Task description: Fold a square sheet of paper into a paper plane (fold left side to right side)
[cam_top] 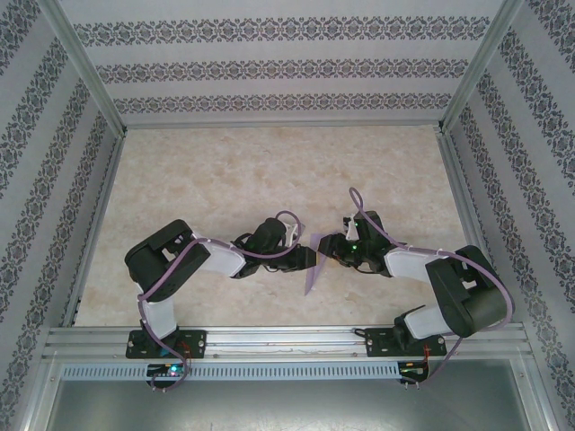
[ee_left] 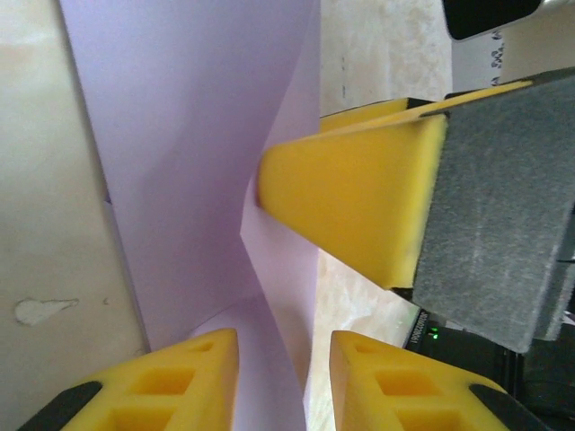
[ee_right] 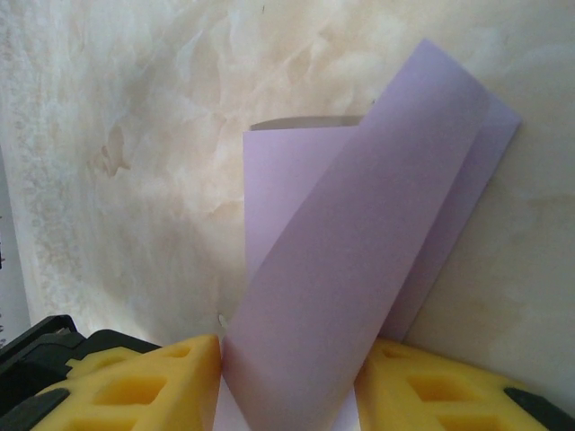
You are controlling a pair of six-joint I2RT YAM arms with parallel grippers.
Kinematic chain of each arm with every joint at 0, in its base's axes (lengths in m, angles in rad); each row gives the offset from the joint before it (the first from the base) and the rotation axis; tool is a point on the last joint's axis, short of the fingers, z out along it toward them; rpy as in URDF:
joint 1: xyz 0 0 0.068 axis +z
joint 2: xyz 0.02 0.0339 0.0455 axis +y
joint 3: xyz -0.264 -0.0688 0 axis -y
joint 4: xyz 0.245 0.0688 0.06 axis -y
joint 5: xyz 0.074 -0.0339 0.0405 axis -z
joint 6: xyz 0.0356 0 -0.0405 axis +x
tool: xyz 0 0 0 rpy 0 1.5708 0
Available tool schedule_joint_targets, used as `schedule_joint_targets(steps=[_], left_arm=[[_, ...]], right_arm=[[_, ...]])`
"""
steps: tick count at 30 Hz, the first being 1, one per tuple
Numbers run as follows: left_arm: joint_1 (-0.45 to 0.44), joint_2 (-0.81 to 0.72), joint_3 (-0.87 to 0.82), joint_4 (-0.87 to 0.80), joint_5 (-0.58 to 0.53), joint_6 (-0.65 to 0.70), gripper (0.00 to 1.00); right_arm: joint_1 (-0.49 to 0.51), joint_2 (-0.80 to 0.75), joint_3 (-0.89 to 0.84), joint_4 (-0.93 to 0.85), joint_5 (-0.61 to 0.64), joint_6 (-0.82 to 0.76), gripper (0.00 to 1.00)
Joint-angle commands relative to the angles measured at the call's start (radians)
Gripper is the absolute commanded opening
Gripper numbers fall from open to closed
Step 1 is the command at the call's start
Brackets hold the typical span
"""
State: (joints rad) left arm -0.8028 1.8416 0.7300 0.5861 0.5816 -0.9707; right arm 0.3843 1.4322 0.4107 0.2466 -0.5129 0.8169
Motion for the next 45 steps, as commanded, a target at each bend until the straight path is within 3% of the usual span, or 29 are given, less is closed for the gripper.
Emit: schedule_joint_targets(steps=[1, 13, 45], left_arm=[[0.016, 0.009, 0.022, -0.045, -0.01, 0.046, 0.3], [0.033, 0.027, 0.031, -0.045, -0.014, 0.059, 0.09], [0.048, 0.101, 0.049, -0.152, -0.073, 0.146, 0.08]], right_arm=[[0.021, 0.044, -0.003, -0.033, 0.06, -0.037, 0.44], [0.028, 0.056, 0.014, -0.071, 0.071, -0.056, 0.44], [0.046, 0.064, 0.047, -0.105, 0.066, -0.067, 0.44]])
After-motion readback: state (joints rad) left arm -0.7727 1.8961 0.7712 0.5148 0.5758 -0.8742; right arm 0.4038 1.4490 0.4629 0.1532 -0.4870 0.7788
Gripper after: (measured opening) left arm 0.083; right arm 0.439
